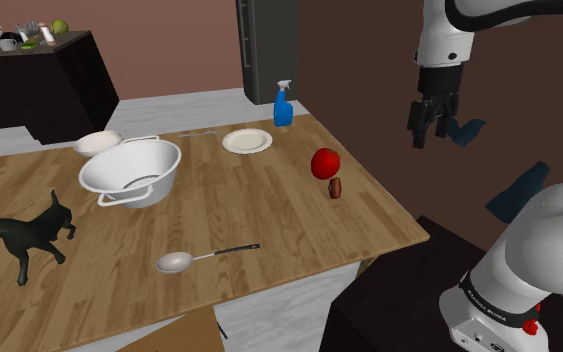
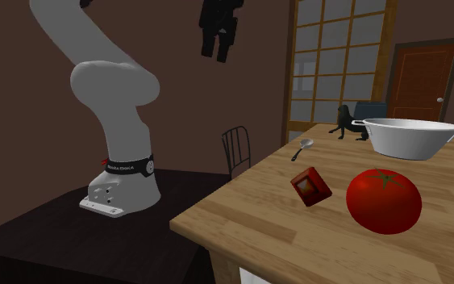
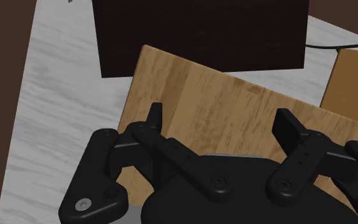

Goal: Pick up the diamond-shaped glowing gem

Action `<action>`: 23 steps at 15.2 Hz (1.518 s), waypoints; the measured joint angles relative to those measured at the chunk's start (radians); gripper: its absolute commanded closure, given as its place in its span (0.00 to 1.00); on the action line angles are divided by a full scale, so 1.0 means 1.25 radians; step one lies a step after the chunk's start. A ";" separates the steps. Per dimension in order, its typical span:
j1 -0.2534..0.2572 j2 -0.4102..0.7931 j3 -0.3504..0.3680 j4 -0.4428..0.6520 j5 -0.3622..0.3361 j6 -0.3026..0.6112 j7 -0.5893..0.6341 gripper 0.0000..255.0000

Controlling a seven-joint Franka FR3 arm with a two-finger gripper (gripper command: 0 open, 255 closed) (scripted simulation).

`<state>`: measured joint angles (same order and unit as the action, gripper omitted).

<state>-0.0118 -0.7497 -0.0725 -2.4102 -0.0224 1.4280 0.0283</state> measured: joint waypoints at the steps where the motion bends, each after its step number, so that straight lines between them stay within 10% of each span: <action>1: 0.000 0.000 0.000 0.000 0.000 0.000 0.000 0.00; 23: -0.002 0.609 -0.024 0.097 0.225 0.442 0.117 0.00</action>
<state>-0.0140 0.0116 -0.1031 -2.2896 0.2583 1.9806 0.1748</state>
